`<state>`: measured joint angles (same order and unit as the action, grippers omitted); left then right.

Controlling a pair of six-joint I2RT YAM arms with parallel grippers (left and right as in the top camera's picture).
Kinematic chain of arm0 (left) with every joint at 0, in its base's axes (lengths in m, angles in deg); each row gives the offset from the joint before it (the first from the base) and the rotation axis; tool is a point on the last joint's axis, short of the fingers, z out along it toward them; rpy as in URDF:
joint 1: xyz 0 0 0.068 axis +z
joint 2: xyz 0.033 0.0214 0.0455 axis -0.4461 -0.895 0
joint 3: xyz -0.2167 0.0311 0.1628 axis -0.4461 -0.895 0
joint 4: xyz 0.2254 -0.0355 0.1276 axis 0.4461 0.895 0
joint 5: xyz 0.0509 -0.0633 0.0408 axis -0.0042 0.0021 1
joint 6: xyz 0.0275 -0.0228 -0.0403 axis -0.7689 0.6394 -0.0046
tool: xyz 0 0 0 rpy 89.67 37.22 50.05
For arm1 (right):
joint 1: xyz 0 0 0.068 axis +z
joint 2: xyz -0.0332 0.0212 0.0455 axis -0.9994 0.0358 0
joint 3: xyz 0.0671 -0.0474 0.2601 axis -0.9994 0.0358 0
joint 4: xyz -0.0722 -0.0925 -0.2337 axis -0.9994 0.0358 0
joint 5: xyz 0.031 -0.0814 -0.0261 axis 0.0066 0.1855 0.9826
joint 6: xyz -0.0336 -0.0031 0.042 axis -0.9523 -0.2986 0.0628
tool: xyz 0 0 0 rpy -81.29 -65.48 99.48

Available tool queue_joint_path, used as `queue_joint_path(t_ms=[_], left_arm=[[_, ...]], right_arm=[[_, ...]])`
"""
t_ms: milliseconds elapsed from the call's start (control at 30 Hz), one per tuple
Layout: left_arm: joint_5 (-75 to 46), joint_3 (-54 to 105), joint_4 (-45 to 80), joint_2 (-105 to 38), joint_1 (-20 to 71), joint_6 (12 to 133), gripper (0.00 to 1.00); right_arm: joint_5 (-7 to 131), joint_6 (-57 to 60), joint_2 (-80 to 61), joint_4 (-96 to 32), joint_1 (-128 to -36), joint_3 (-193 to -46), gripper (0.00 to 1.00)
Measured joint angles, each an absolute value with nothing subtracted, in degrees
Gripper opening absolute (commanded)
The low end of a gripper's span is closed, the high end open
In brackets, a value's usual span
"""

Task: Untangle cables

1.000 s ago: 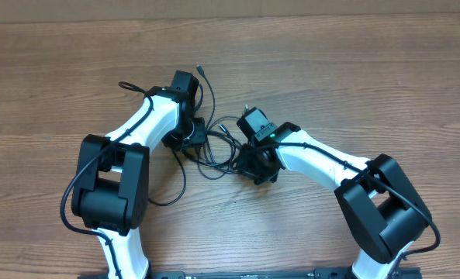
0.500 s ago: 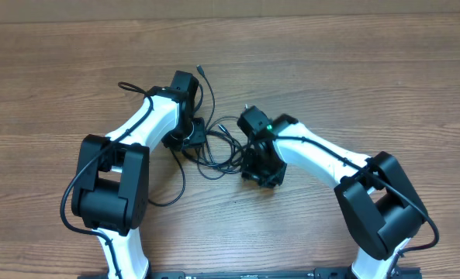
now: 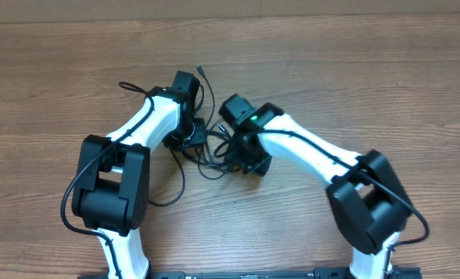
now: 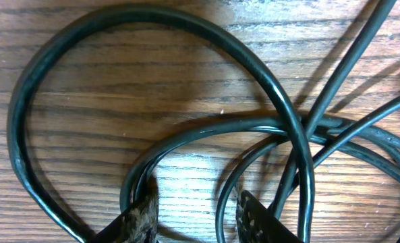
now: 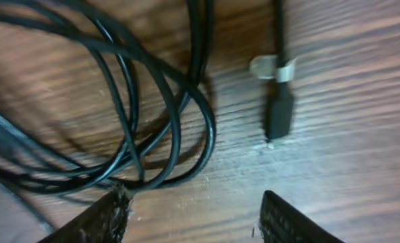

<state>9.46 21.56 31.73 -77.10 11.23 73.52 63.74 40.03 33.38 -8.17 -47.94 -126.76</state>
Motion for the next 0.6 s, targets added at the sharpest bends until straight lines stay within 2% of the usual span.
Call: queue_joint_path(t_ms=[600], left_arm=[[9.9,21.5,31.7,-77.1,11.2,73.5,0.39]], right_arm=[[67.8,42.3,38.1,-3.7,-47.0,-127.7,0.65]])
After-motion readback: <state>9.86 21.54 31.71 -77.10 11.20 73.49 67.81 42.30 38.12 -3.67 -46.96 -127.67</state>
